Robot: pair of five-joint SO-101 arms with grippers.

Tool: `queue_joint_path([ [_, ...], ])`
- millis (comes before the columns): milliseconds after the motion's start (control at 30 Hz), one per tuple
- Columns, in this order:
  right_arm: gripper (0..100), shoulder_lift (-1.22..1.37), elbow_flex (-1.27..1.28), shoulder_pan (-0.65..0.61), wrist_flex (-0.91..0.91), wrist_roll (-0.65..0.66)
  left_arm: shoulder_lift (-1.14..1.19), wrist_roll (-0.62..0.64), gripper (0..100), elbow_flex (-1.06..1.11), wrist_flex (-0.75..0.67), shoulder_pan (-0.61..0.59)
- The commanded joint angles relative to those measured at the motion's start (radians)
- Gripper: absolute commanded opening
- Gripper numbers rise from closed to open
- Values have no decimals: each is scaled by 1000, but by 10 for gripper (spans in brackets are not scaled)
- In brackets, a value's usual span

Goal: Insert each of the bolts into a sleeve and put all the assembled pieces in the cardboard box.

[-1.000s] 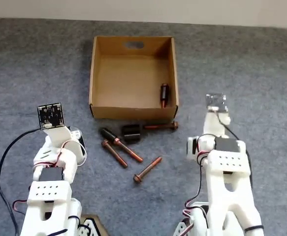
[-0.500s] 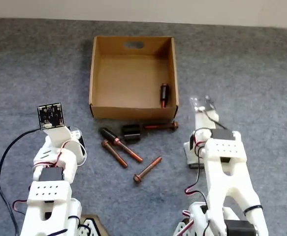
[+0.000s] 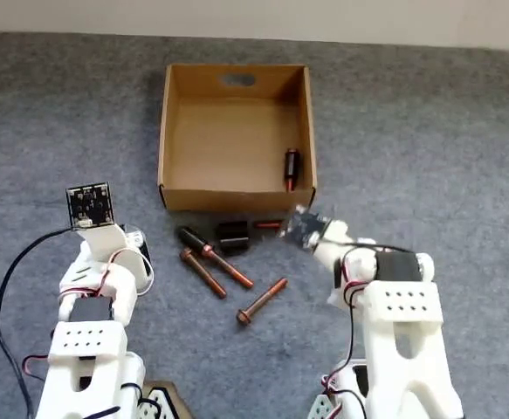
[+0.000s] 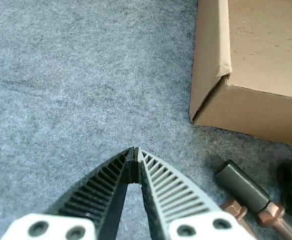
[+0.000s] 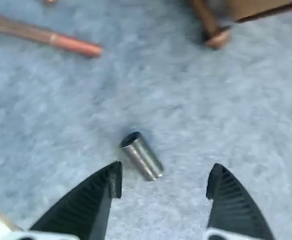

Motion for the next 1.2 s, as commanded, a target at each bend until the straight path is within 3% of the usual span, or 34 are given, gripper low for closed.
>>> queue_joint_path([
  [0,260,-5,61,-12,-58,57,-7,5,30,-22,-21,12],
  [267,260,154,101,-10,-193,63,-7,5,30,-22,-21,12],
  [533,252,326,28,-10,-194,58,-7,5,30,-22,-21,12],
  [767,4,374,-16,-10,-196,48,-7,5,30,-22,-21,12],
  [933,7,367,-84,-12,-199,-180,-7,5,30,-22,-21,12],
  [1167,6,377,-255,-16,-200,-677,-7,5,30,-22,-21,12],
])
